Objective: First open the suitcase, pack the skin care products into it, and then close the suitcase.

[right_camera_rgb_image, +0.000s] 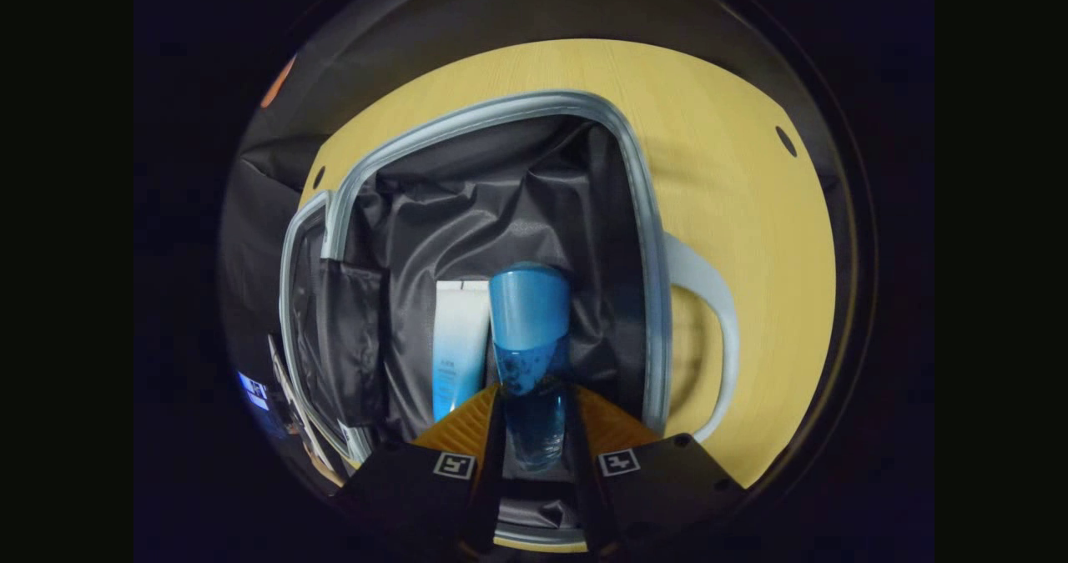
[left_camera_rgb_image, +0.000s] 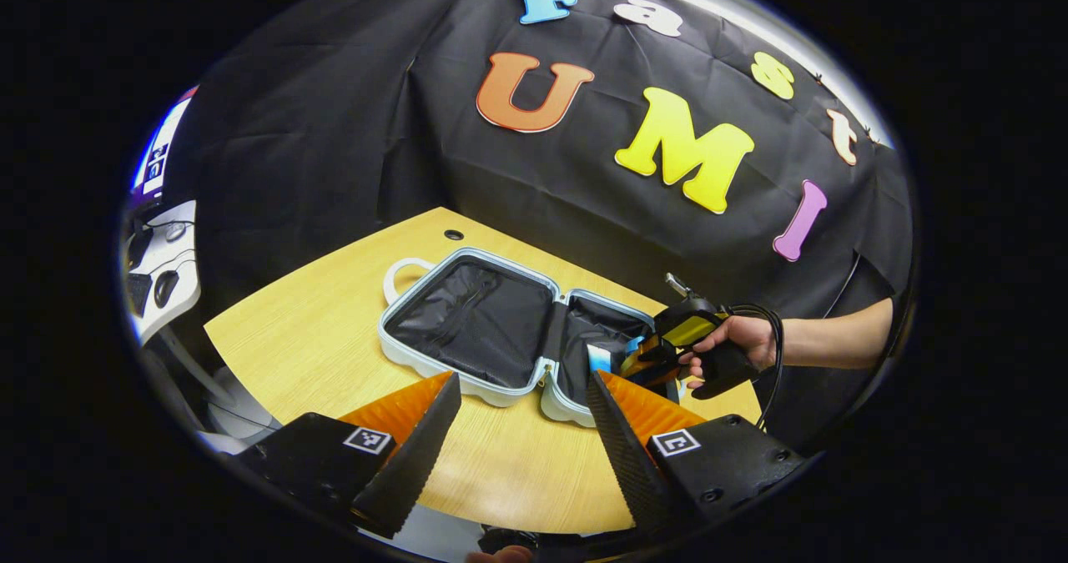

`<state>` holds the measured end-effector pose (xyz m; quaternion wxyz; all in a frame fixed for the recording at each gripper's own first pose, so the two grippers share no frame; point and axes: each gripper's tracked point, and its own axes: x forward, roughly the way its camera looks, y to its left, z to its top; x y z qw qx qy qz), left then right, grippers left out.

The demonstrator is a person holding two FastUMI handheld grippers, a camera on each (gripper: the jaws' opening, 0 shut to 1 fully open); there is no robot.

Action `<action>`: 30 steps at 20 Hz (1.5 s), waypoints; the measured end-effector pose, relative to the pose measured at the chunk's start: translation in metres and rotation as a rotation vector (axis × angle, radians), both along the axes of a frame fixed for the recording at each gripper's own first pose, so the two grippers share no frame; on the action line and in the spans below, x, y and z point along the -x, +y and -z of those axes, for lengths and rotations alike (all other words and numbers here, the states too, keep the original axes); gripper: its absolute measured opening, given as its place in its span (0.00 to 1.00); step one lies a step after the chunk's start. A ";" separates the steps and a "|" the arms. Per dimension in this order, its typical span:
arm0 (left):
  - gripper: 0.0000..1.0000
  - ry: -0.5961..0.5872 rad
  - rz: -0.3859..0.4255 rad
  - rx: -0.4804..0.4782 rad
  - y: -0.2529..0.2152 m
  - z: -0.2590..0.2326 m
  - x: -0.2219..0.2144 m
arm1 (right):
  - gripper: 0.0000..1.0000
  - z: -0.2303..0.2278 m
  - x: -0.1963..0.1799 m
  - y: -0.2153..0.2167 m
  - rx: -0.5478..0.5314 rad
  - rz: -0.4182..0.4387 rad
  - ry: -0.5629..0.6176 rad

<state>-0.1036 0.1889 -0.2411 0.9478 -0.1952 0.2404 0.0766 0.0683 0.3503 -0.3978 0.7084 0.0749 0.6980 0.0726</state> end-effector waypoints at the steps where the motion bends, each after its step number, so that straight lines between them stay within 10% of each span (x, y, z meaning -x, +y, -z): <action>1: 0.98 0.006 0.000 0.000 0.000 0.001 -0.001 | 0.37 -0.003 0.000 0.002 -0.007 -0.003 -0.006; 7: 0.97 -0.005 0.004 -0.030 0.014 0.002 -0.009 | 0.54 -0.035 0.003 -0.005 -0.046 -0.046 -0.118; 22: 0.98 -0.038 -0.095 0.100 0.176 0.070 -0.117 | 0.76 -0.227 0.028 -0.108 0.029 -0.334 -0.877; 30: 0.91 0.157 -0.098 0.217 0.226 0.155 -0.177 | 0.73 -0.210 0.052 -0.196 0.161 -0.215 -0.806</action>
